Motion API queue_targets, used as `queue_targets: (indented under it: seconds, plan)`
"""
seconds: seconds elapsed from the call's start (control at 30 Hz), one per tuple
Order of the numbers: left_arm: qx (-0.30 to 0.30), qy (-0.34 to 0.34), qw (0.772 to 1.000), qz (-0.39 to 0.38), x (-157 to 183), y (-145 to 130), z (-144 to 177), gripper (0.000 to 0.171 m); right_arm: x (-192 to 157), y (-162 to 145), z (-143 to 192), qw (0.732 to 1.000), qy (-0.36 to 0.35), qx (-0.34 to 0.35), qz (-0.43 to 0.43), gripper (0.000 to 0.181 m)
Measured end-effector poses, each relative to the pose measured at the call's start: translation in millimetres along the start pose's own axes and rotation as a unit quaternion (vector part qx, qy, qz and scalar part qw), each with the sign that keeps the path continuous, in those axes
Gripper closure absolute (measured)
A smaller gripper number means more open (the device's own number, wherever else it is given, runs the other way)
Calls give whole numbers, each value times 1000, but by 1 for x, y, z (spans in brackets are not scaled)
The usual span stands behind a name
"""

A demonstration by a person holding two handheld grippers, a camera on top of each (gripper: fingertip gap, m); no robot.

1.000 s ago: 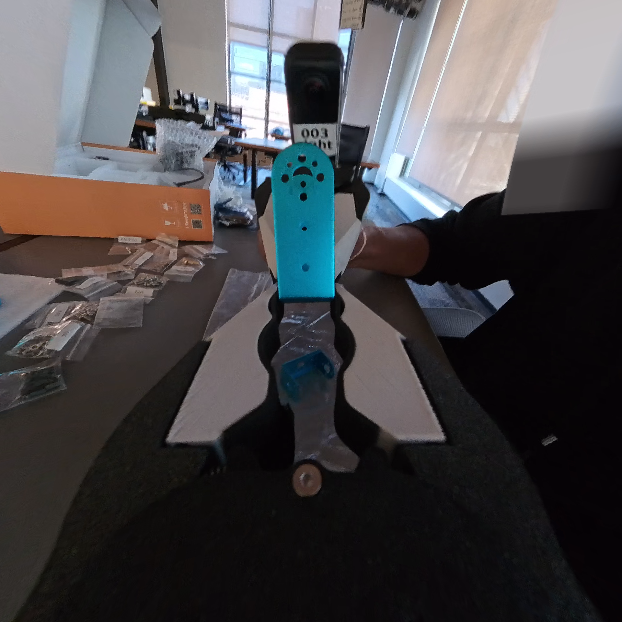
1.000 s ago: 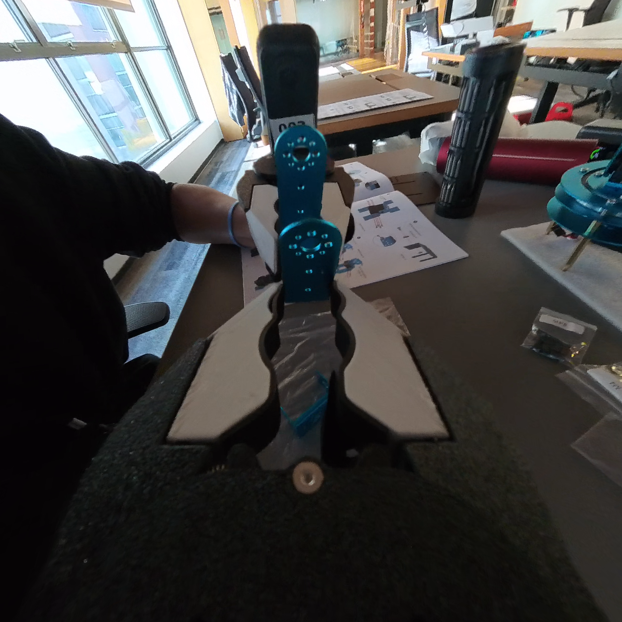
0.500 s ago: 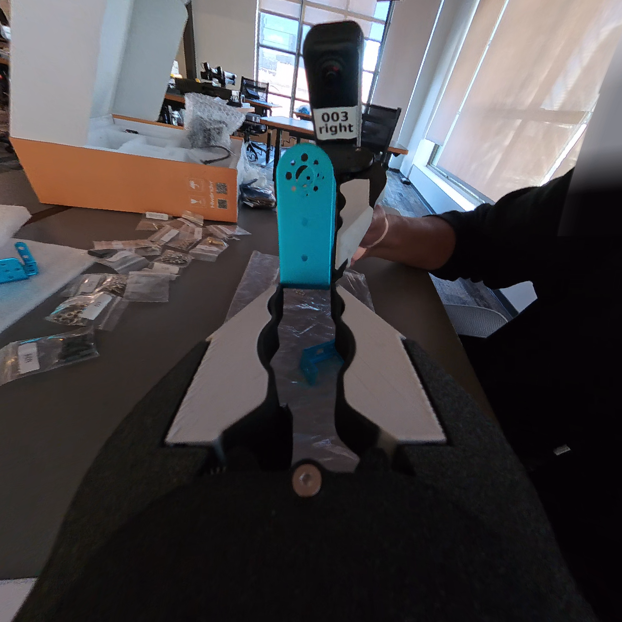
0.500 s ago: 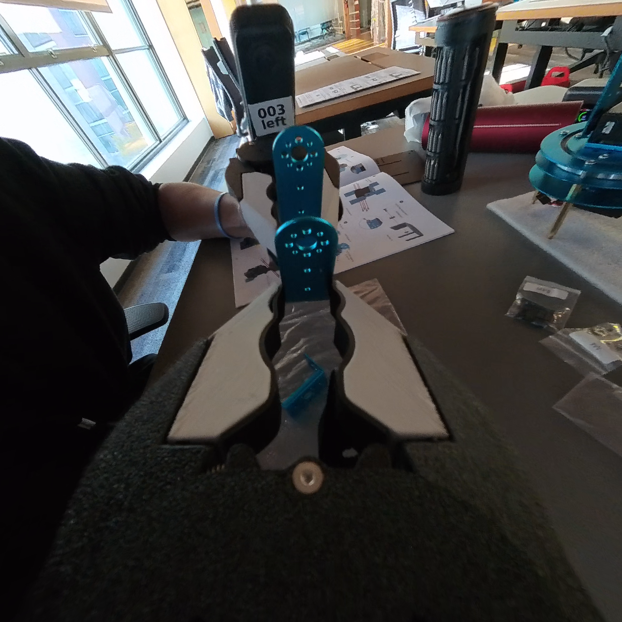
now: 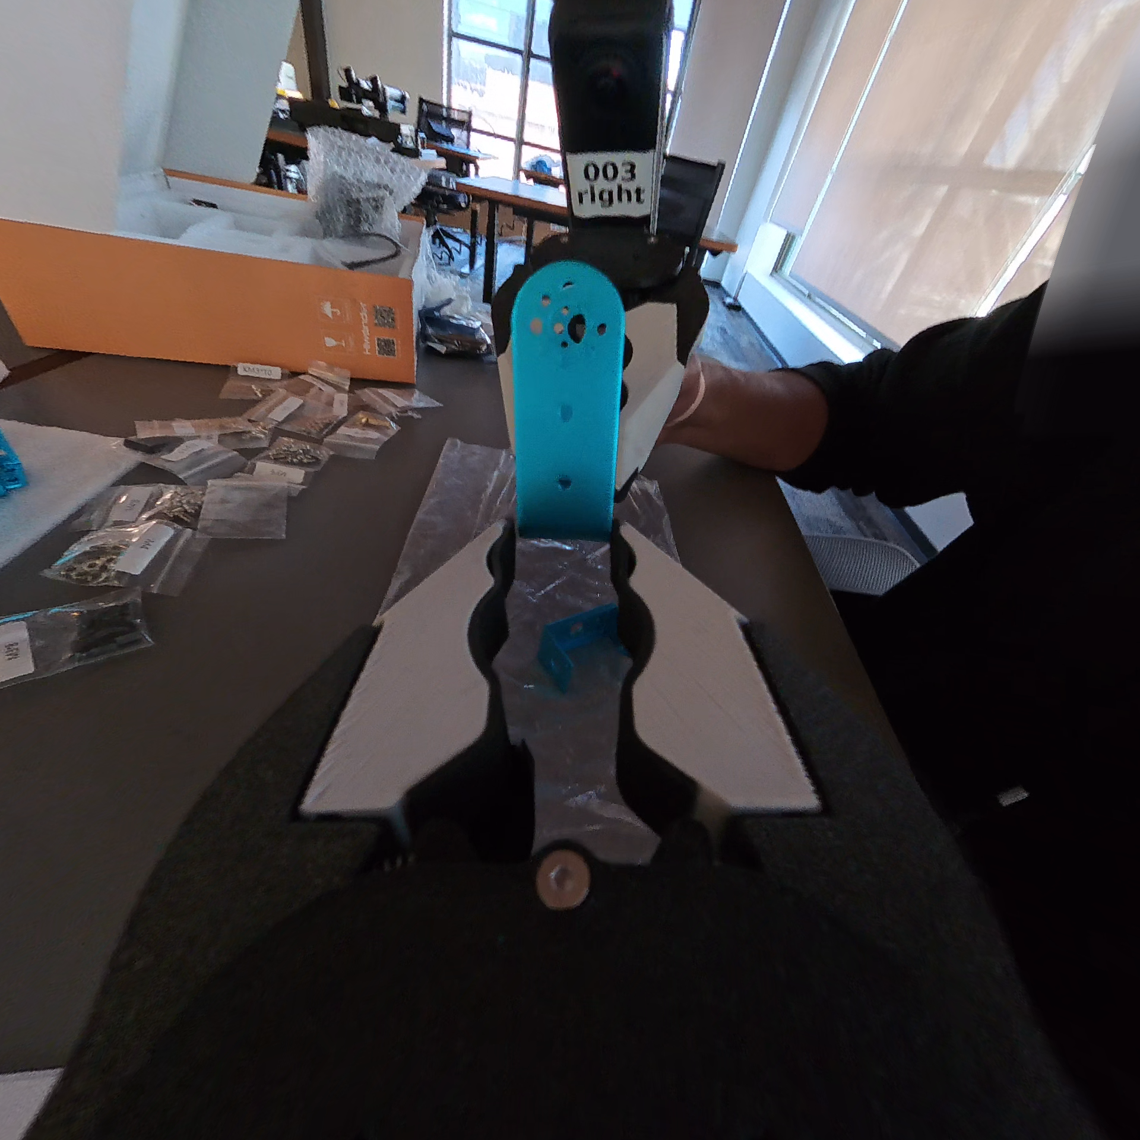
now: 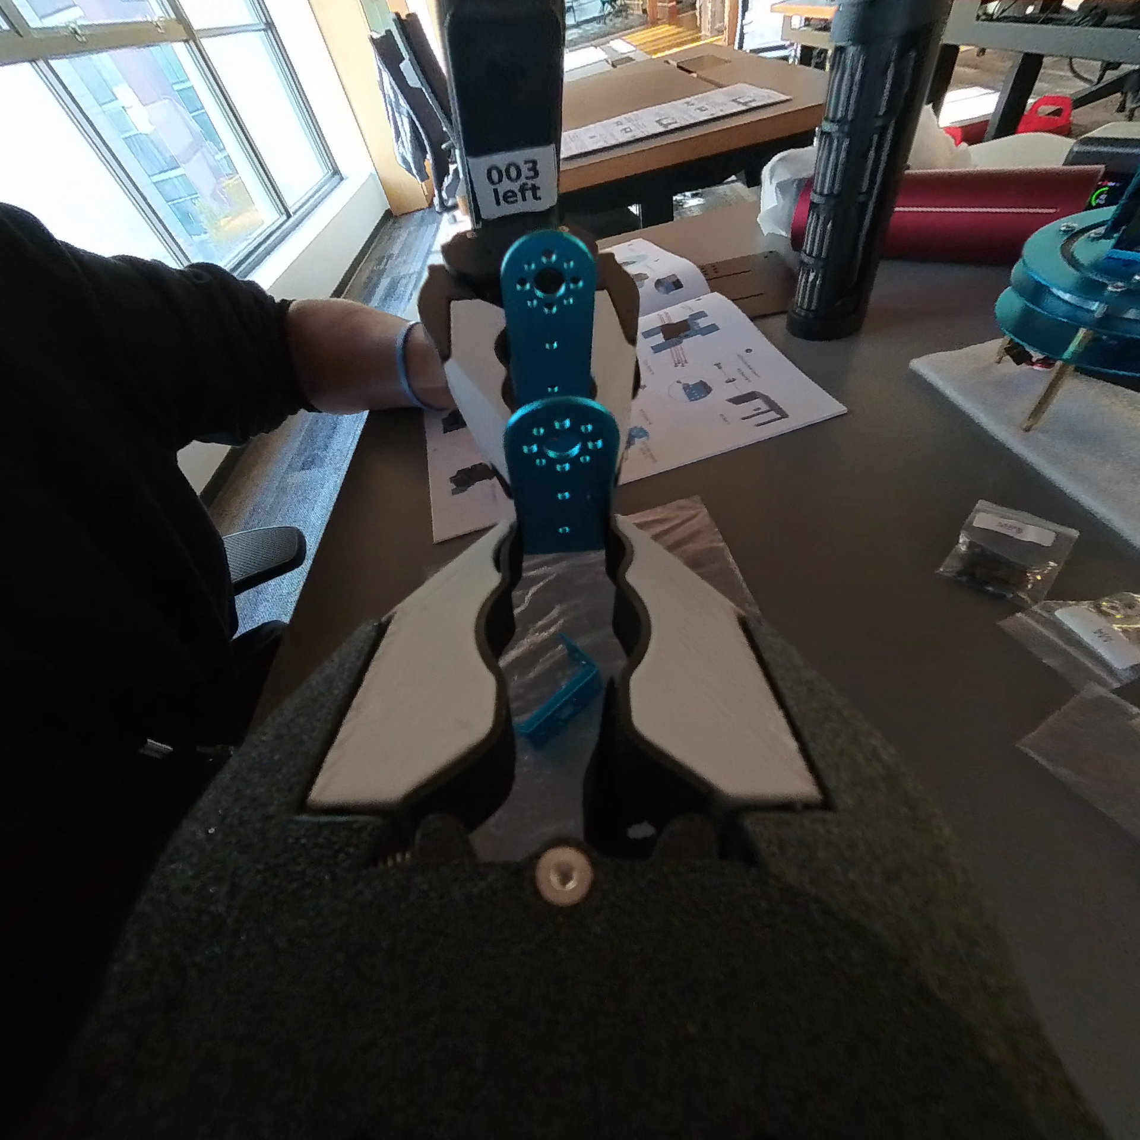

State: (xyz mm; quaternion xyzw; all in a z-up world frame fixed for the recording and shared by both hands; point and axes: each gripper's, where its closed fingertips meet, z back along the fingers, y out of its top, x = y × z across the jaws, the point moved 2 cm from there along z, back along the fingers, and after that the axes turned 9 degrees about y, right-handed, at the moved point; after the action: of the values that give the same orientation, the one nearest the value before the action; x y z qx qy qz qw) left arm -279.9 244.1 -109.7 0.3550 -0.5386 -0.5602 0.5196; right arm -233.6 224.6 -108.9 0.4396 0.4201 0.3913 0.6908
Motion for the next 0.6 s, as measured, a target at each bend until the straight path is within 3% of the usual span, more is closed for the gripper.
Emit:
queue_targets:
  seconds: [0.6]
  plan:
    - [-30, -12, 999, -16, 8, -13, -7, 145, -5, -8, -9, 998, -17, -41, 39, 155]
